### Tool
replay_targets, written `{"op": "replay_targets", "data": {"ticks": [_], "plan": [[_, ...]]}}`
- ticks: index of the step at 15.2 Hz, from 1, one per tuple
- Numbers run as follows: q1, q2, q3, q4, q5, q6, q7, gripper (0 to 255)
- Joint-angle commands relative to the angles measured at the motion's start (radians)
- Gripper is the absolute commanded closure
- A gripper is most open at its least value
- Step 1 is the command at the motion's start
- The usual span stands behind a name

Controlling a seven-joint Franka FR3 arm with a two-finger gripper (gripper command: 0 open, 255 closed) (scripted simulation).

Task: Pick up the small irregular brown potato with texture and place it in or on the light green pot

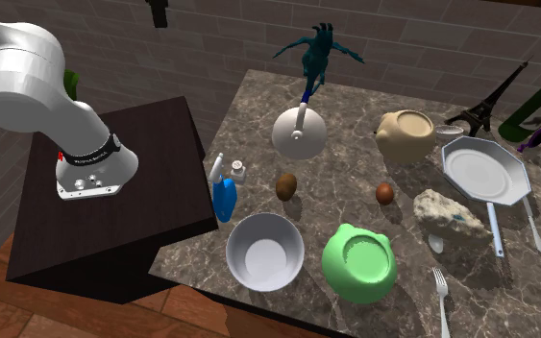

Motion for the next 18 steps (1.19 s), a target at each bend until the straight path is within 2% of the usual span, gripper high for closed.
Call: {"op": "replay_targets", "data": {"ticks": [1,9,18], "plan": [[0.0,0.0,0.0,0.0,0.0,0.0,0.0,0],[-0.016,0.108,-0.099,-0.151,-0.08,0.275,-0.16,0],[-0.028,0.369,-0.21,-0.204,-0.134,0.609,-0.333,0]]}}
